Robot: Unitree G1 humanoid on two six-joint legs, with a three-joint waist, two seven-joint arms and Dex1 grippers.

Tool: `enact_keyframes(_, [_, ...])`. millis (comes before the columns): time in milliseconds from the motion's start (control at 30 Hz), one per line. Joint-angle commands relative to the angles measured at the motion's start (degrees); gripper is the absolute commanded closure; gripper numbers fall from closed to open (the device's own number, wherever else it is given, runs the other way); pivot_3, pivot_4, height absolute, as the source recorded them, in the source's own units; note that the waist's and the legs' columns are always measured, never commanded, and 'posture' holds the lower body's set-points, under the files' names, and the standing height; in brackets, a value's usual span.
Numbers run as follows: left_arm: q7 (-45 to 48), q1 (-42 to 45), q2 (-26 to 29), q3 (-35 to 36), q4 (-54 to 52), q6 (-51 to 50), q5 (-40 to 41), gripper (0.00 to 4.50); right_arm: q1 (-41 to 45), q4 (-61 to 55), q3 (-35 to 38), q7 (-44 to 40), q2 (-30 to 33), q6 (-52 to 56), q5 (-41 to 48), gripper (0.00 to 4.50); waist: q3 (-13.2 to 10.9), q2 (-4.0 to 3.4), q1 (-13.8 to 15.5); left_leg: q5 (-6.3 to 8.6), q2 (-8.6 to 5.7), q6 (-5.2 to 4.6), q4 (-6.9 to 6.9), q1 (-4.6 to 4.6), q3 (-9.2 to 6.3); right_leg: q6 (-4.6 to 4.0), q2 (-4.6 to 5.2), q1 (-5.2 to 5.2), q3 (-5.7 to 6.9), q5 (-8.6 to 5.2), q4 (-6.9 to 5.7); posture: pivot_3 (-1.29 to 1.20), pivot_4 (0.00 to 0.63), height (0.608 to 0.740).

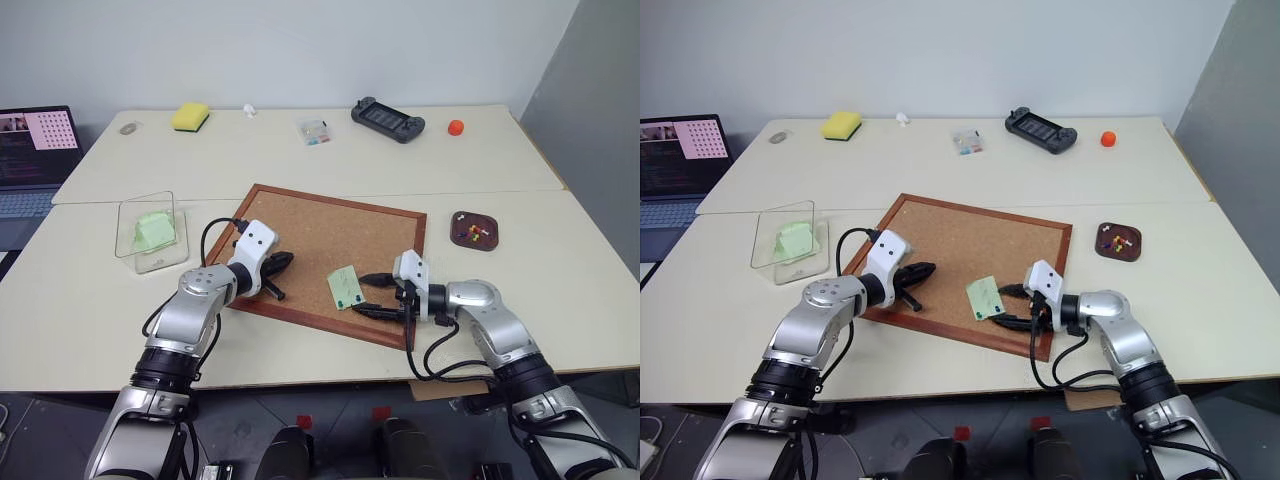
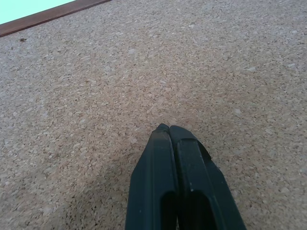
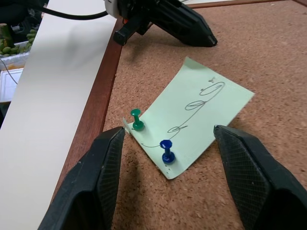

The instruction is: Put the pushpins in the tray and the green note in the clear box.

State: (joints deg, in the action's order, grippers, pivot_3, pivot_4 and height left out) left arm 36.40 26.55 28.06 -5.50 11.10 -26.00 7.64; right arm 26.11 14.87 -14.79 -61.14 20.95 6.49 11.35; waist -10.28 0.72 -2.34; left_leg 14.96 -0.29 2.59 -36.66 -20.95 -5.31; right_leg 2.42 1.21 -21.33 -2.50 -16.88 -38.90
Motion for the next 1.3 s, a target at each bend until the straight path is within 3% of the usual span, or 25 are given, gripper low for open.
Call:
enact_keyframes(33, [-0.8, -1.5, 1.1, -0.6, 2.8, -2.3, -2.2, 4.50, 2.0, 0.7, 0.5, 0.9, -1.1, -2.1, -0.8, 1.72, 0.0, 0.00, 0.0, 0.00, 0.00, 0.00, 0.00, 0.00, 0.01, 0.00, 0.00, 0.00, -0.01, 0.00, 0.00, 0.00, 0.150, 0.740])
enact_keyframes(533, [-0.3, -1.2, 1.2, -0.8, 3.1, -2.1, -2.2, 4.50, 2.6, 2.4, 0.7, 1.1, -1.4, -4.0, -1.9, 4.43, 0.0, 0.00, 0.0, 0.00, 0.00, 0.00, 0.00, 0.01, 0.00, 0.00, 0.00, 0.00, 0.00, 0.00, 0.00, 0.00, 0.150, 0.740])
enact_keyframes(967, [-0.2, -1.2, 0.9, -1.3, 3.7, -1.6, -2.4, 4.50, 1.9, -4.4, 3.0, -0.9, -0.2, 0.4, 2.4, 4.43, 0.0, 0.01, 0.0, 0.00, 0.00, 0.00, 0.01, -0.02, -0.05, 0.00, 0.04, 0.00, 0.02, 0.00, 0.02, 0.00, 0.150, 0.740])
enact_keyframes(1300, [-0.7, -1.7, 0.6, -1.9, 4.4, -2.3, -2.8, 4.50, 0.7, -11.3, 6.1, 2.5, 0.9, 4.5, 4.9, 4.43, 0.0, 0.01, 0.0, 0.00, 0.01, 0.00, 0.01, -0.01, -0.07, 0.00, 0.04, 0.02, 0.04, -0.01, 0.03, 0.00, 0.150, 0.740])
